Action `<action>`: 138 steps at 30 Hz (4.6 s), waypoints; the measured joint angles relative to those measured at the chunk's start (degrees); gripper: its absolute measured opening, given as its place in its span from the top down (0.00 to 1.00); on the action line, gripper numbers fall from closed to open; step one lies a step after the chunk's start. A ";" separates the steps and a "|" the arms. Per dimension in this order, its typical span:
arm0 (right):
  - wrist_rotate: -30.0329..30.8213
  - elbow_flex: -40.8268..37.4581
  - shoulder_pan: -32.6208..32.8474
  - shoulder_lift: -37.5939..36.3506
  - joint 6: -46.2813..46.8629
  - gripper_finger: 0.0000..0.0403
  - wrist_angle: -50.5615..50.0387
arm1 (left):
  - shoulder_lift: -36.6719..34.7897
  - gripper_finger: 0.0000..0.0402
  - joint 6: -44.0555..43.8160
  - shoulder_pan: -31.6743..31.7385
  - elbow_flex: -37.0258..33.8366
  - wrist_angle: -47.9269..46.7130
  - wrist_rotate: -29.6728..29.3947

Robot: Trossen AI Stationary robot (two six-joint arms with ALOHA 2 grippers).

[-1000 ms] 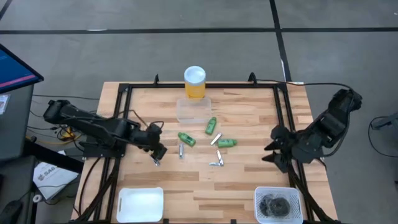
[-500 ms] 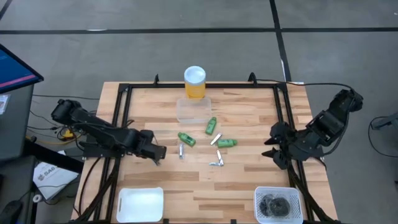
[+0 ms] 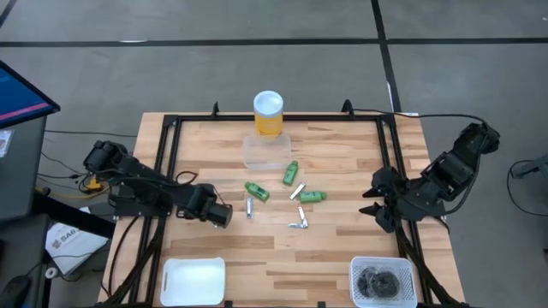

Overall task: Pick & Place Travel size toiletries
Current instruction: Put the silver nail cutter into the left white bin

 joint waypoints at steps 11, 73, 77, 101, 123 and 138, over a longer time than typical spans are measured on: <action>-0.02 0.00 0.00 0.00 0.04 0.40 0.11 | 1.55 0.20 -1.93 4.67 -2.23 5.06 0.40; 0.17 0.00 -2.23 -0.02 -2.79 0.40 4.02 | -35.89 0.88 19.99 2.77 -10.32 32.56 21.26; 0.13 0.00 -2.71 -0.02 -2.84 0.40 5.07 | -36.69 0.88 20.52 -3.80 -10.29 36.21 28.24; -0.04 0.00 -4.91 0.00 -2.38 0.40 6.31 | -8.38 0.88 33.40 -27.15 -3.17 27.92 20.39; -0.08 0.00 -4.89 0.00 -1.29 0.40 6.53 | 4.19 0.84 40.66 -31.33 1.18 21.19 12.18; -0.24 0.00 -4.87 0.00 -1.36 0.40 6.52 | 4.70 0.79 41.56 -31.28 1.18 21.10 12.05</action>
